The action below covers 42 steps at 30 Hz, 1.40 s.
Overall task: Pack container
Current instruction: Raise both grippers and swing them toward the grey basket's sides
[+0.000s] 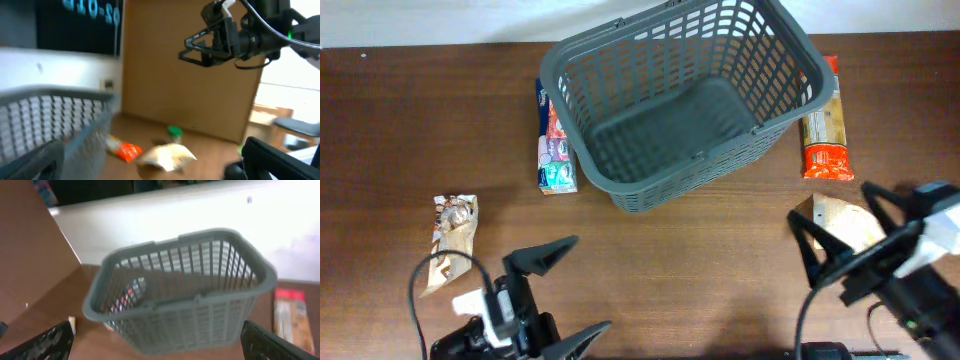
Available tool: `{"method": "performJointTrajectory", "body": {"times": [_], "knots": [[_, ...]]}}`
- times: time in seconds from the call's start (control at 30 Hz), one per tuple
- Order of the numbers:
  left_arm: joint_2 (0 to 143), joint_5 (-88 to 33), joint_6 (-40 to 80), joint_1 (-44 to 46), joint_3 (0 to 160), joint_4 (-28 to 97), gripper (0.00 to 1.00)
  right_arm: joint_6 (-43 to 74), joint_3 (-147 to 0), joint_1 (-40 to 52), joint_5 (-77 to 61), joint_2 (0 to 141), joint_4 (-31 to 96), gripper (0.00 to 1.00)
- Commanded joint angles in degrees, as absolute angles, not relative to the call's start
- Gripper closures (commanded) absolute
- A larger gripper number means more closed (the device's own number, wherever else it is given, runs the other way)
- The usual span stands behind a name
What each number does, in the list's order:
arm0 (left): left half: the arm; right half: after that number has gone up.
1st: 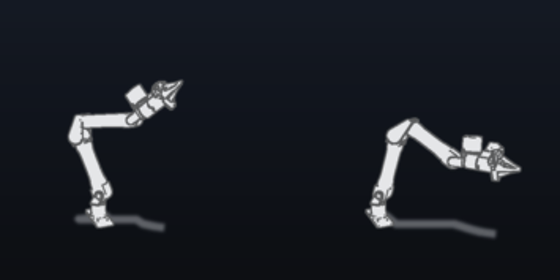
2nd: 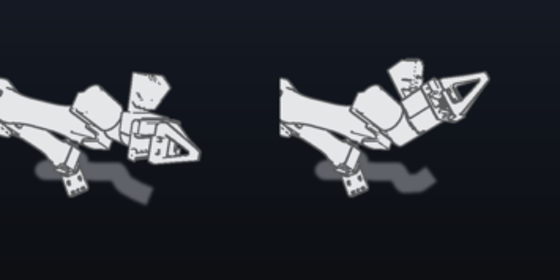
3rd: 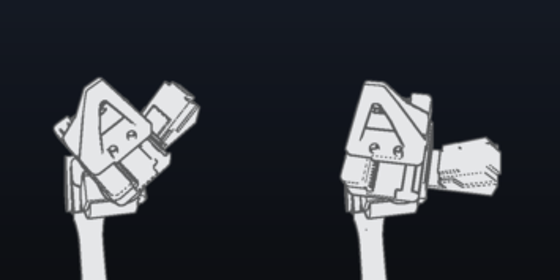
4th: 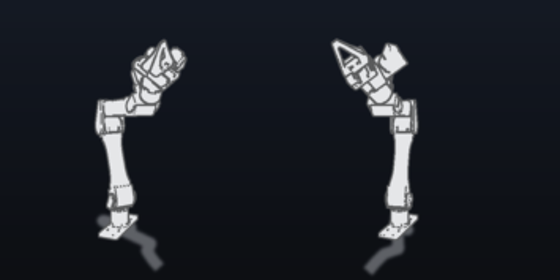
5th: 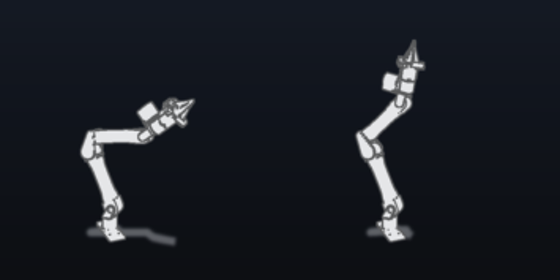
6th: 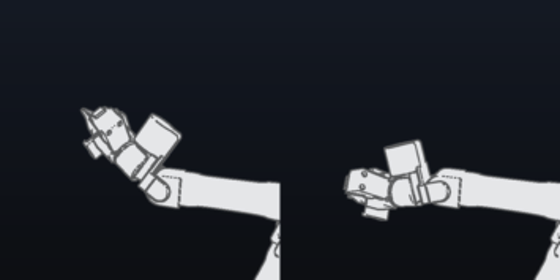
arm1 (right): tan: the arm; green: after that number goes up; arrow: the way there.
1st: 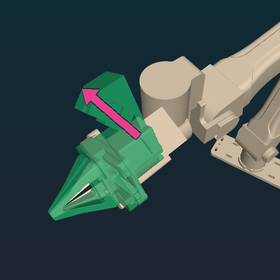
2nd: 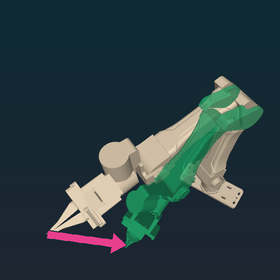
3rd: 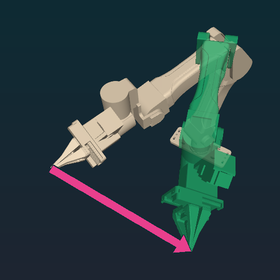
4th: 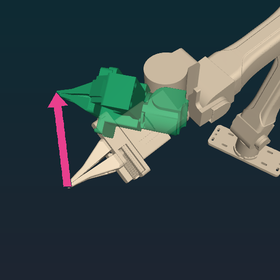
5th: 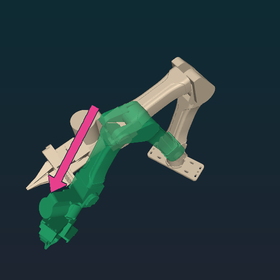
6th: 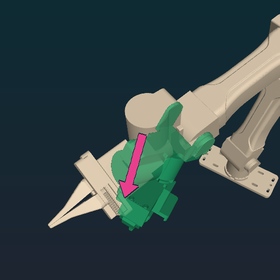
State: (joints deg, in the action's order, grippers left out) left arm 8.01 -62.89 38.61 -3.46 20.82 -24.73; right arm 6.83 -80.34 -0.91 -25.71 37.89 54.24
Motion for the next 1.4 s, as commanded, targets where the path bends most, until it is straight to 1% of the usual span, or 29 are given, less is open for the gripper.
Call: {"method": "performJointTrajectory", "body": {"times": [0.0, 0.07, 0.13, 0.3, 0.37, 0.43, 0.53, 0.6, 0.67, 0.8, 0.87, 0.93, 1.03, 1.1, 1.23, 1.37], "knots": [[9.96, -59.24, 37.95, -3.81, 23.29, -26.63, 0.01, 5.98, -86.52, -0.38, -25.45, 39.51, 54.65, 0.01], [13.17, -61.67, 35.07, -3.84, 26.83, -23.90, 0.00, 6.00, -89.14, -0.38, -25.45, 40.16, 54.70, 0.01], [16.99, -64.01, 29.61, -3.90, 31.57, -18.41, 0.00, 6.02, -91.46, -0.38, -25.45, 40.77, 55.02, 0.01], [29.76, -64.23, 11.66, -5.08, 50.74, 3.42, 0.00, 6.26, -99.04, -0.38, -25.41, 44.84, 59.68, 0.01], [35.05, -60.75, 6.00, -5.21, 60.38, 13.19, 0.00, 6.20, -103.24, -0.38, -25.45, 47.94, 64.55, 0.01], [39.51, -54.74, 1.74, -5.21, 69.73, 23.88, 0.01, 4.71, -108.20, -0.38, -26.46, 51.90, 71.85, 0.02], [44.34, -43.46, 0.34, -5.19, 81.34, 37.43, 0.00, -1.13, -116.44, -0.38, -30.37, 58.74, 85.58, 0.01], [45.87, -41.12, 0.36, -5.19, 84.90, 39.27, 0.01, -1.93, -120.18, -0.38, -30.68, 61.76, 91.96, 0.01], [46.39, -41.32, 0.38, -5.08, 86.19, 39.27, 0.01, -1.67, -121.62, -0.38, -30.85, 63.16, 94.74, 0.01], [46.39, -41.58, 0.36, -5.04, 86.39, 37.63, 0.00, -0.51, -121.51, -0.38, -30.83, 63.72, 94.02, 0.01], [46.46, -41.47, 0.36, -5.04, 87.46, 38.94, 0.00, -0.75, -121.51, -0.38, -30.85, 63.77, 92.71, 0.01], [46.57, -38.54, 0.38, -5.04, 89.45, 42.94, 0.00, -1.30, -121.75, -0.38, -30.85, 63.75, 90.94, 0.01], [47.44, -27.49, -0.16, -5.04, 93.93, 52.69, 0.01, -1.28, -122.26, -0.38, -30.79, 63.77, 88.29, 0.01], [48.60, -23.92, -2.57, -5.04, 97.89, 58.96, 0.00, -1.26, -122.63, -0.38, -30.83, 64.01, 87.07, 0.01], [51.48, -25.93, -3.57, -5.04, 105.38, 66.02, 0.00, -1.26, -123.28, -0.38, -30.85, 65.19, 86.50, 0.01], [53.91, -32.29, -3.68, -5.04, 111.68, 70.57, 0.01, -1.23, -124.03, -0.38, -31.14, 67.46, 86.54, 0.01]]}}
